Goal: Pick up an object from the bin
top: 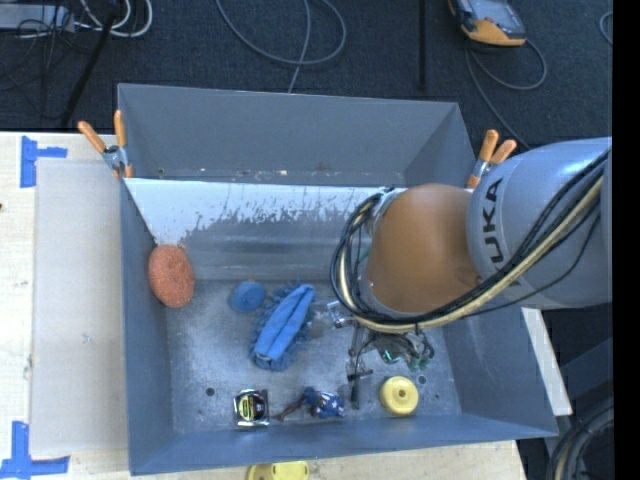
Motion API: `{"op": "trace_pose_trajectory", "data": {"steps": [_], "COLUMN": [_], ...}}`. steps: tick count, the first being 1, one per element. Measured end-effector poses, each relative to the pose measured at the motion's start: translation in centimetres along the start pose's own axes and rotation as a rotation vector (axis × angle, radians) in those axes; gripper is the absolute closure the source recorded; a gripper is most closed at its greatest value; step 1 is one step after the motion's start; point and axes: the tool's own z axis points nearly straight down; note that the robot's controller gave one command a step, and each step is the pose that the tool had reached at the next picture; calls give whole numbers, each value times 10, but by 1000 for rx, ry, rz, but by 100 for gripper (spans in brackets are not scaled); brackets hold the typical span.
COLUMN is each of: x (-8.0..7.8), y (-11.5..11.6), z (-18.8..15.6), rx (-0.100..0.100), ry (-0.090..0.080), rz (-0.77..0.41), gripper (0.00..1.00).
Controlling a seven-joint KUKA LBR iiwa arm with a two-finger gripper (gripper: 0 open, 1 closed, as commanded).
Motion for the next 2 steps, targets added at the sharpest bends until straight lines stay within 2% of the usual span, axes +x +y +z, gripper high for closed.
{"op": "trace_pose_trajectory", "data": {"steps": [1, 2], "x": [5, 8], "y": [4, 11], "z": [7, 47], "rx": [1, 1], "ry": [-3, -1], "rz": [-46, -193], "gripper": [0, 0]}}
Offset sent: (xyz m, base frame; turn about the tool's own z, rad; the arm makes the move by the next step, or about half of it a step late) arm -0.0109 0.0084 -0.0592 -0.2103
